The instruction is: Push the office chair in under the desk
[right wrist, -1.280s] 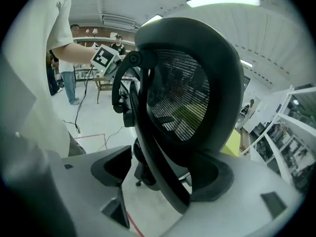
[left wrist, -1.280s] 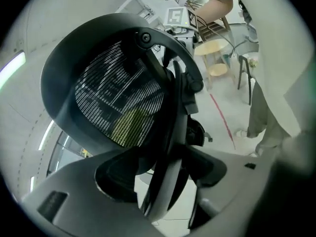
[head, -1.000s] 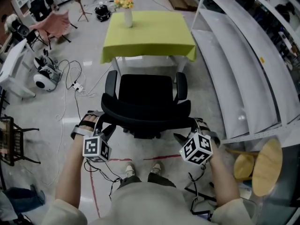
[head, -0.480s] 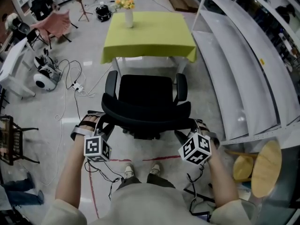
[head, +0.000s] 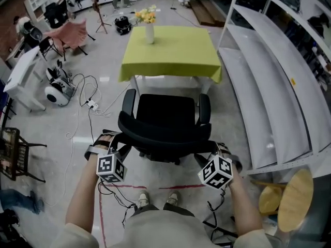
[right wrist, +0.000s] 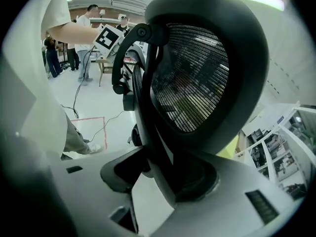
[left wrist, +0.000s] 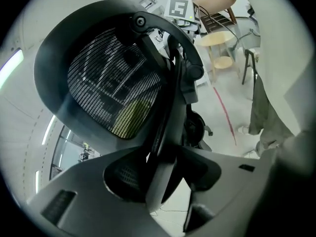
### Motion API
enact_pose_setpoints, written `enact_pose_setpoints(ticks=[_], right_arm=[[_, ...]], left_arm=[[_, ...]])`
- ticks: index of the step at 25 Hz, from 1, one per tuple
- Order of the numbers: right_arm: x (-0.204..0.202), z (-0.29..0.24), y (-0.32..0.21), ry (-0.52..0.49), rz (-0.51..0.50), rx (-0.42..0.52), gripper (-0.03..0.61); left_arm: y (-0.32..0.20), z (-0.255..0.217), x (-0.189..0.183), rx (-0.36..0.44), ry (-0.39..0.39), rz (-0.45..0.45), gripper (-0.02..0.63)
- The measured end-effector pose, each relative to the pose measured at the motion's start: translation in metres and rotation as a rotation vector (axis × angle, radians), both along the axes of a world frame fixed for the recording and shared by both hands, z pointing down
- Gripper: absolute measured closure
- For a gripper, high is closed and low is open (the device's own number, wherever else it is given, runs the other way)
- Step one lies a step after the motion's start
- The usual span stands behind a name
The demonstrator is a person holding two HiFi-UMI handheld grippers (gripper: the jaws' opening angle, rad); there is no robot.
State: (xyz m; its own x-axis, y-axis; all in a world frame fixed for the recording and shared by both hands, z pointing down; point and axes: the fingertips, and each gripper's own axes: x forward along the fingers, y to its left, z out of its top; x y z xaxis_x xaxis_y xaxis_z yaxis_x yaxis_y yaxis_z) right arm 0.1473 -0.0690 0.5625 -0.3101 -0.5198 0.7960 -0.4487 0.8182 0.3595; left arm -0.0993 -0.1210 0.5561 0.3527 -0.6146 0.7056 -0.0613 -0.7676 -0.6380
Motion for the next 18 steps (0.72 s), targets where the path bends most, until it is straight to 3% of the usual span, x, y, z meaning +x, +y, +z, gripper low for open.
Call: enact_pose_setpoints(ticks=[18], right_arm=[[0.032, -0.001, -0.098, -0.022, -0.059, 0.053, 0.383]], left_arm=[[-0.089, -0.002, 0.031, 0.011, 0.022, -0.082, 0.404]])
